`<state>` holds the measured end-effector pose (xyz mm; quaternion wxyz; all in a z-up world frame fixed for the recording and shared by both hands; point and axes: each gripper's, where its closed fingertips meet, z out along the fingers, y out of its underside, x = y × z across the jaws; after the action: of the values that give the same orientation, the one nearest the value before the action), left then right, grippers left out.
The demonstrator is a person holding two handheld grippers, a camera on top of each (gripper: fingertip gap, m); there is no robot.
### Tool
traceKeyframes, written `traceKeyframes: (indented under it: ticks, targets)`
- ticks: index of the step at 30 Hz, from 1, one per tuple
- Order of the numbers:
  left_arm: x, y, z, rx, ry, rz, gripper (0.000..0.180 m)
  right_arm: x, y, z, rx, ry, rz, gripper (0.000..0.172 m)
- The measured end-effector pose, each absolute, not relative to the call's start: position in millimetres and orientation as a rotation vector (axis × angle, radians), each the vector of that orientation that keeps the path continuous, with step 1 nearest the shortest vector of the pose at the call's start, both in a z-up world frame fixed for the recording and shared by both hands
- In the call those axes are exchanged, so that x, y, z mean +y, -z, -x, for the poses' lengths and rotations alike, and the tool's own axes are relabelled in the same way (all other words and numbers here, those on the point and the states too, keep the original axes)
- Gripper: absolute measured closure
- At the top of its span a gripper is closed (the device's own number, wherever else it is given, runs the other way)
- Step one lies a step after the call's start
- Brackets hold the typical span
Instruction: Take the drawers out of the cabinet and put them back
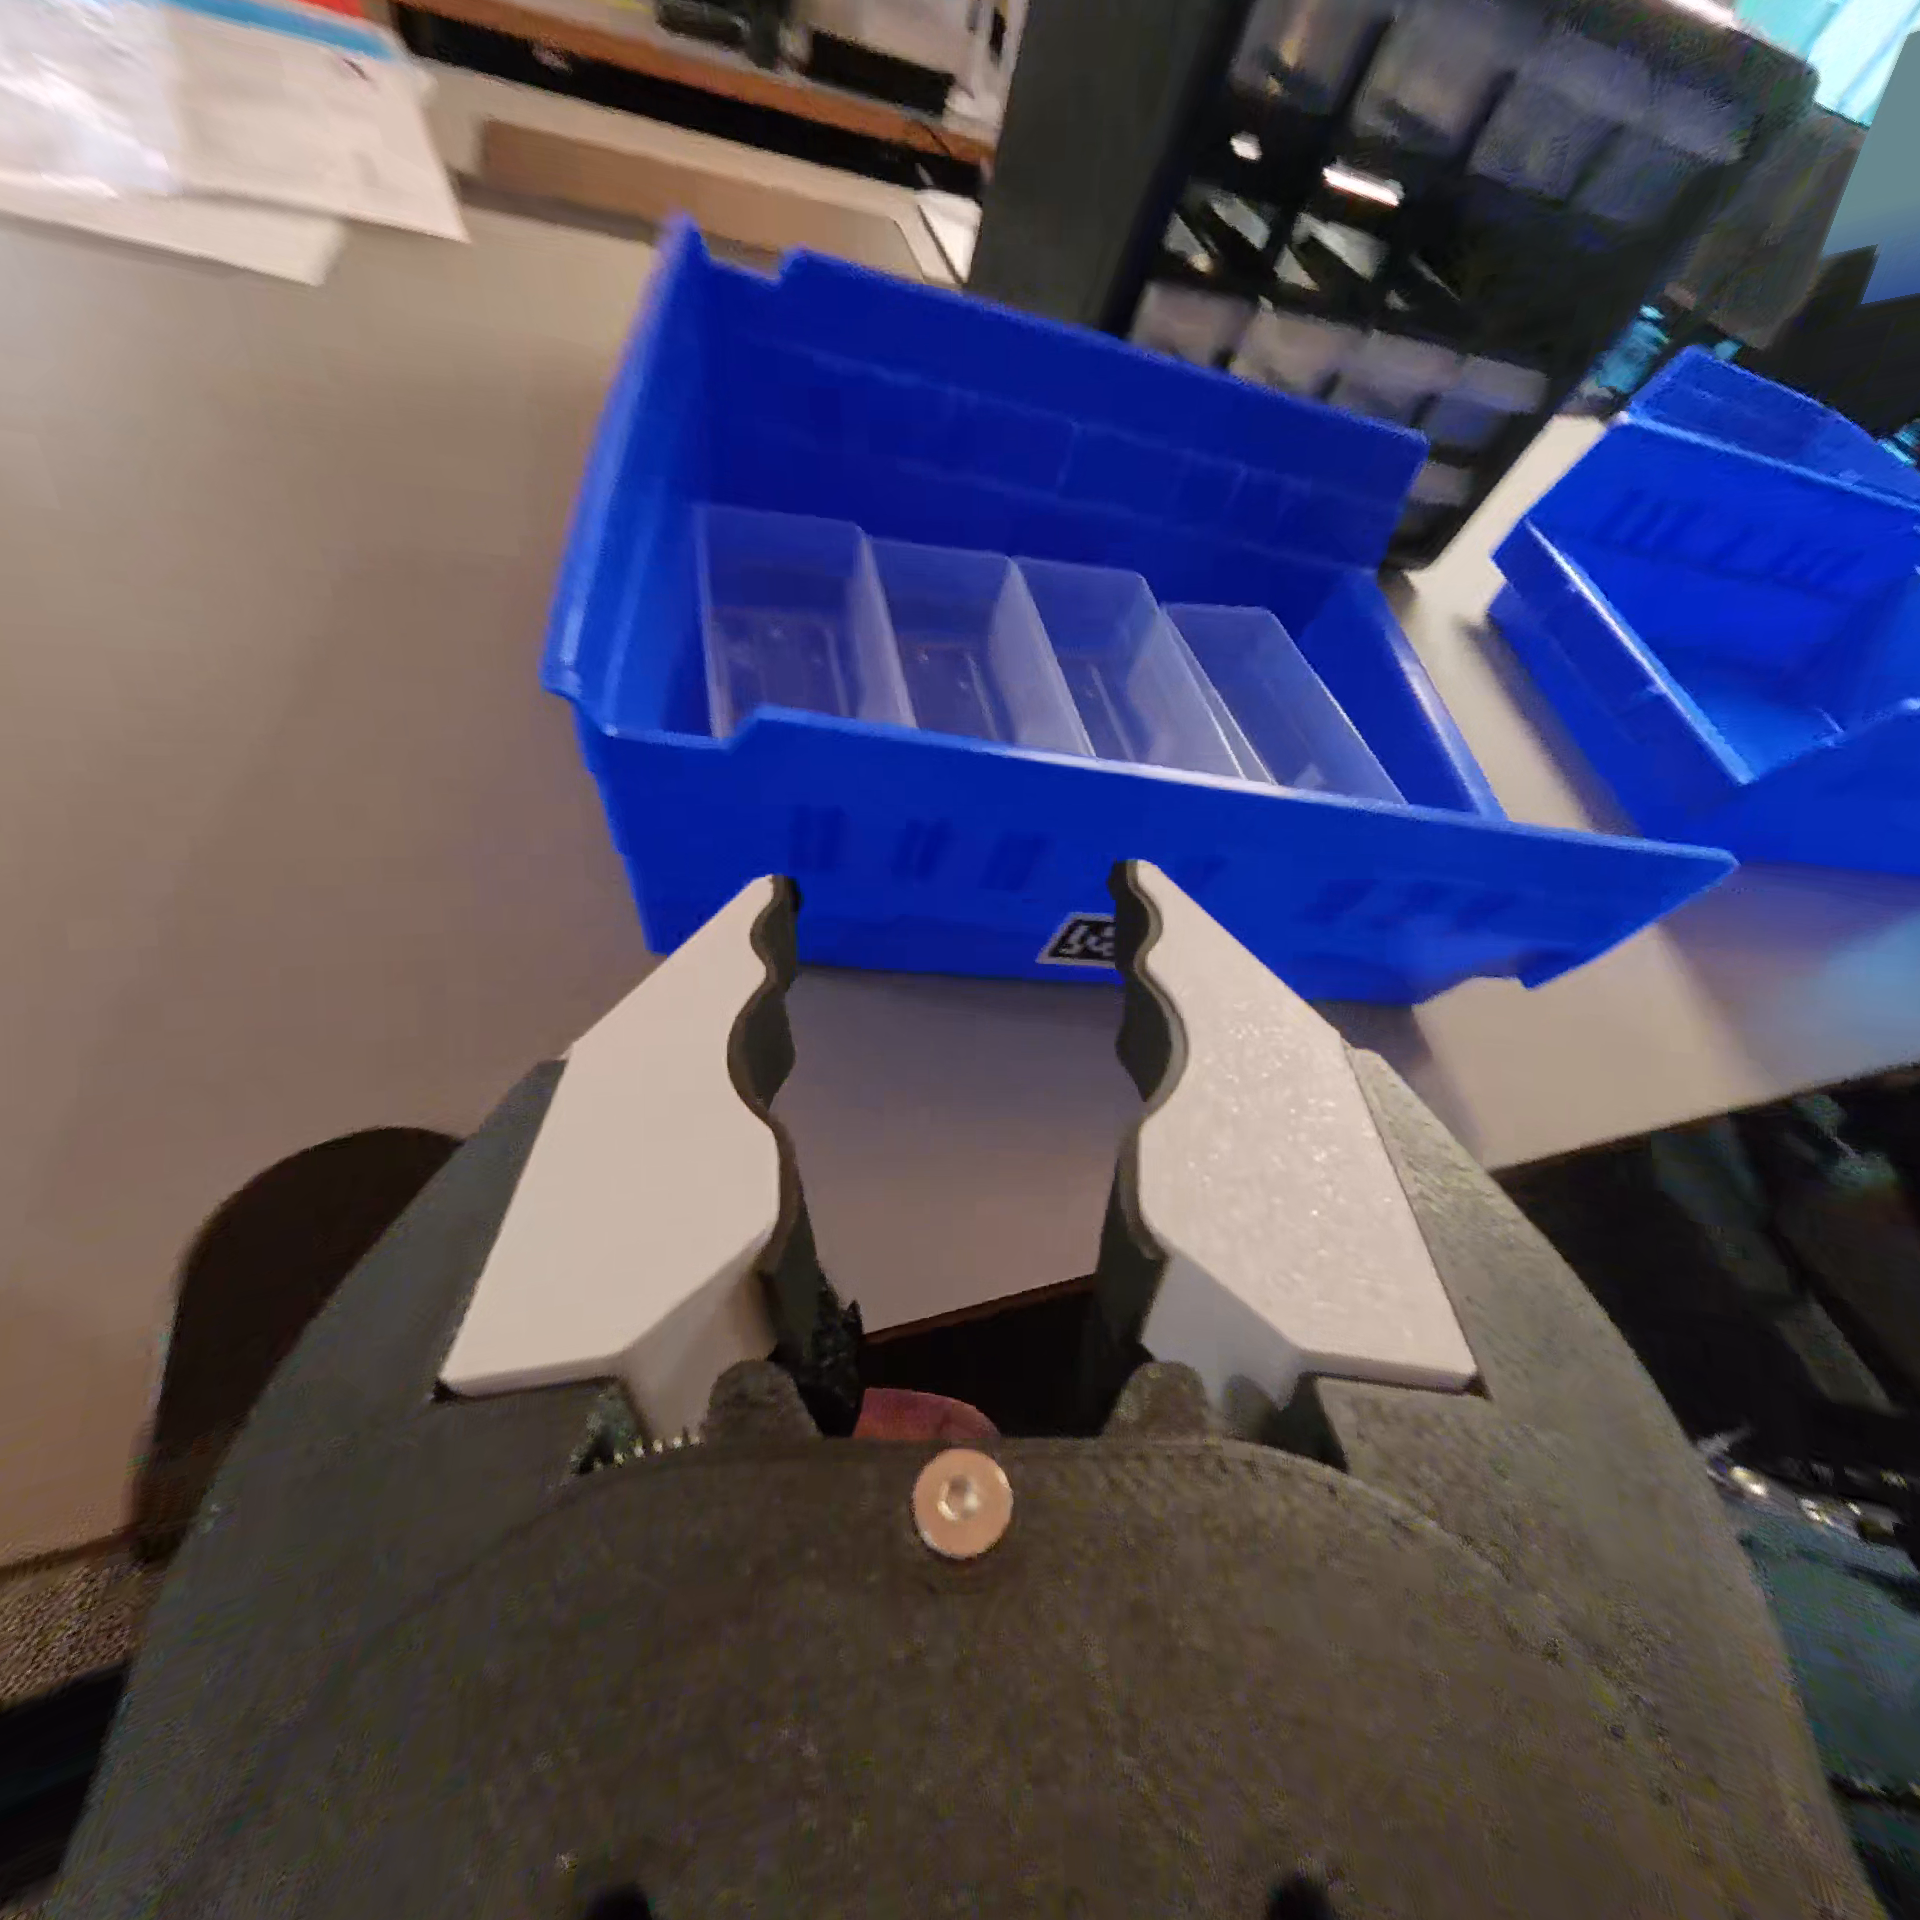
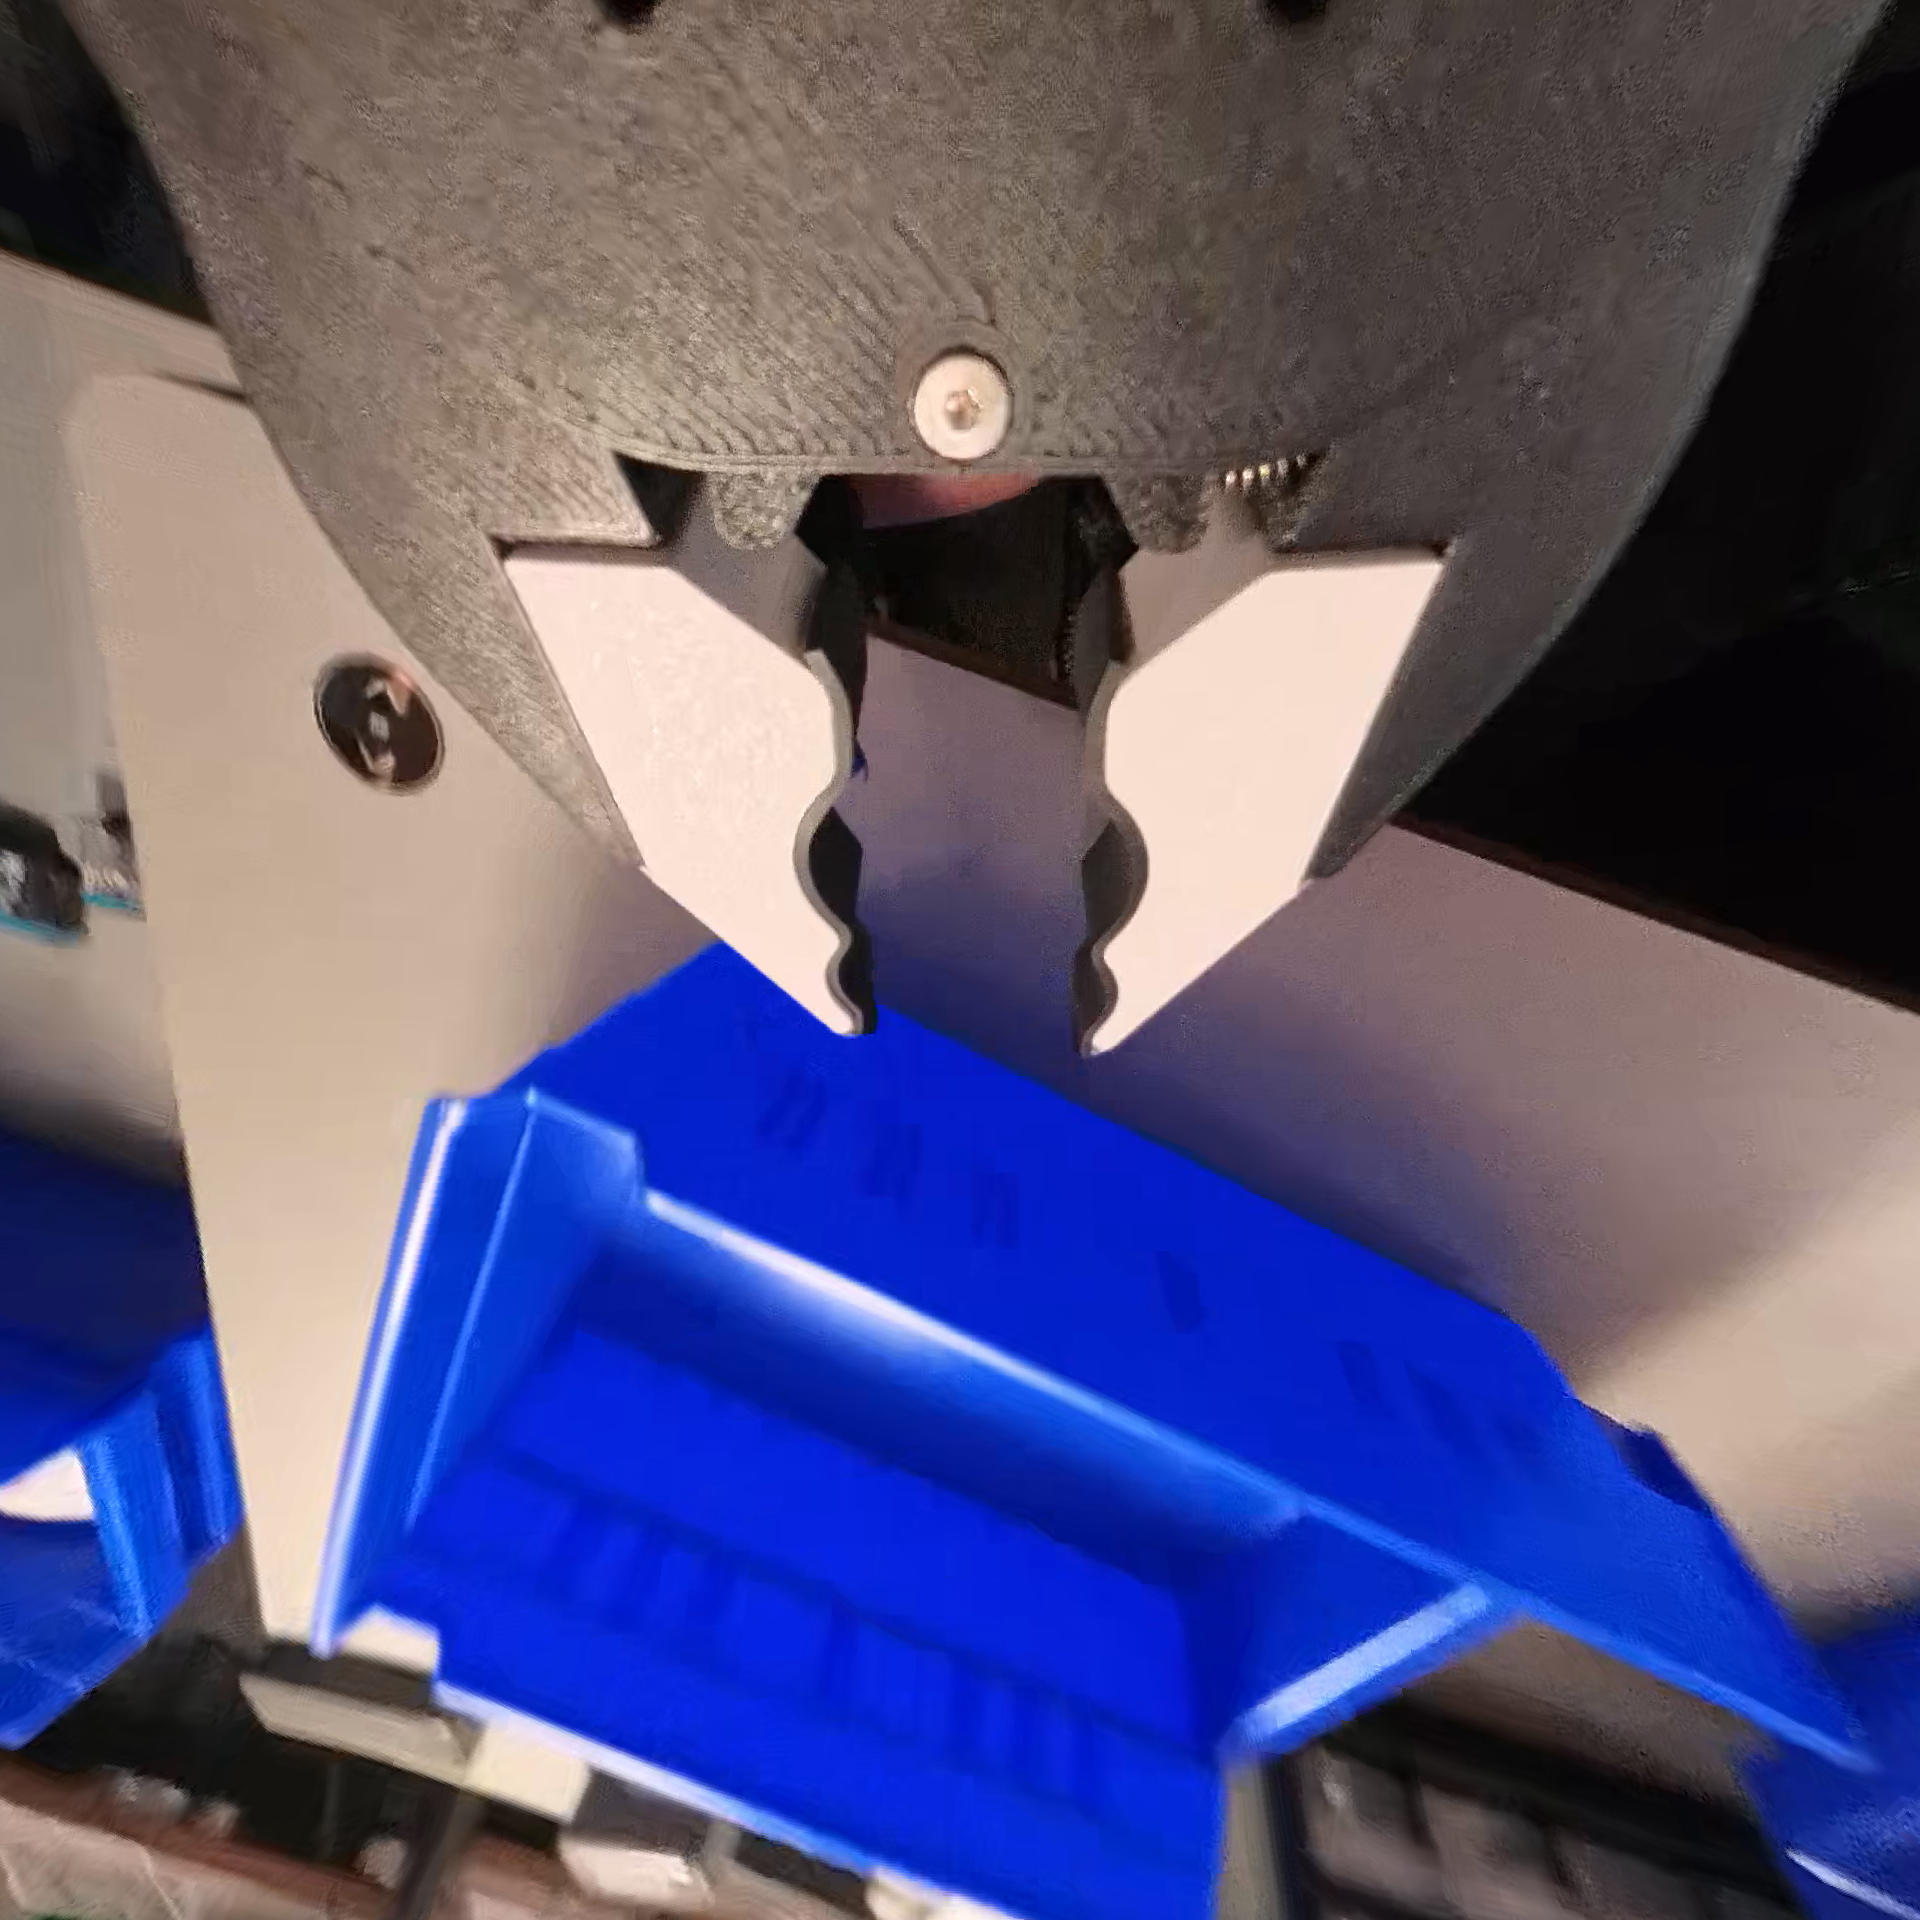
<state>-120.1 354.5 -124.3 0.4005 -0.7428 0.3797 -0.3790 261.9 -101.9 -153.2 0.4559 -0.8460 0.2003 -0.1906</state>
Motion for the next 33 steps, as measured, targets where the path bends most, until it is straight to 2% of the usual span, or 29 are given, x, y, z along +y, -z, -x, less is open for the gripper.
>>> traceKeyframes:
  ticks: [4,5,9,14,18,23,27,29,33]
  targets:
    - [360,140,99,1.084,1.024,1.9,0.122,-93,165,-285,0.528,0.56,2.103,0.131]
    - [365,140,95,1.106,1.032,1.895,0.119,-90,164,-291,0.52,0.569,2.111,0.139]
    - [398,133,80,1.114,1.099,1.845,0.117,-84,156,-335,0.521,0.625,2.077,0.136]
    - [419,128,82,0.935,1.035,1.855,0.097,-77,145,-351,0.634,0.586,1.982,0.112]
    - [369,116,91,0.763,1.063,1.738,0.086,-45,139,-282,0.673,0.438,1.821,0.095]
    - [305,111,67,0.76,1.063,1.665,0.069,13,140,-226,0.707,0.365,1.75,0.065]
    - [289,119,46,0.805,0.896,1.666,0.06,52,147,-216,0.732,0.365,1.79,0.049]
    - [288,122,38,0.799,0.84,1.667,0.059,59,146,-223,0.781,0.382,1.78,0.048]
    - [288,123,34,0.792,0.817,1.668,0.058,52,145,-239,0.827,0.41,1.753,0.064]
